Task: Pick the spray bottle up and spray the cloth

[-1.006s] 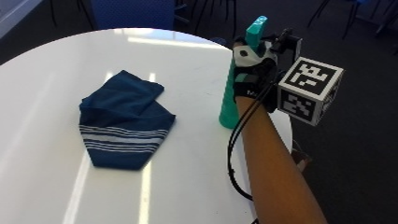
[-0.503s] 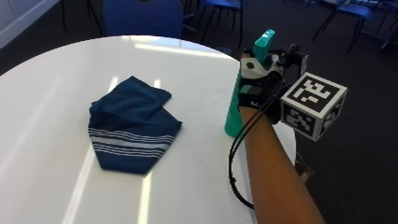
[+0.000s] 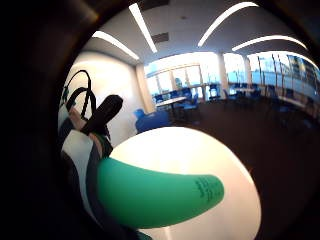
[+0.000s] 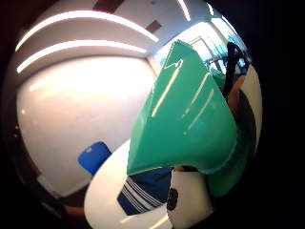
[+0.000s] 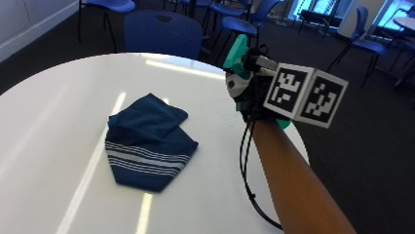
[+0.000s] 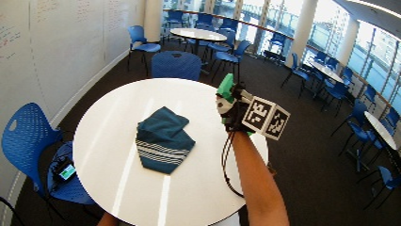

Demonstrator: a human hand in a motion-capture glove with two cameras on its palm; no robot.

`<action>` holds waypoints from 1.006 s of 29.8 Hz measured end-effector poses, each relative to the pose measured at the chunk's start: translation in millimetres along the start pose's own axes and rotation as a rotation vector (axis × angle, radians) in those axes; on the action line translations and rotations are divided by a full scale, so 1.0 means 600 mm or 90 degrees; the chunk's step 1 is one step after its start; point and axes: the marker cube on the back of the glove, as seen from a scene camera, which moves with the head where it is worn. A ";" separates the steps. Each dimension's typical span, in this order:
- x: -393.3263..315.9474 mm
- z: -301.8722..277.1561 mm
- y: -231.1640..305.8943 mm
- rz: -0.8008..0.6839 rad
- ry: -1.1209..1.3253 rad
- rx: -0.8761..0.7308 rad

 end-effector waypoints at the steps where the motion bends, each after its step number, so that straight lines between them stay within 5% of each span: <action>1: -0.008 0.001 -0.006 -0.043 0.026 0.003; 18: -0.158 0.066 0.005 -0.701 0.344 0.038; 30: -0.196 0.115 0.119 -0.946 0.411 0.008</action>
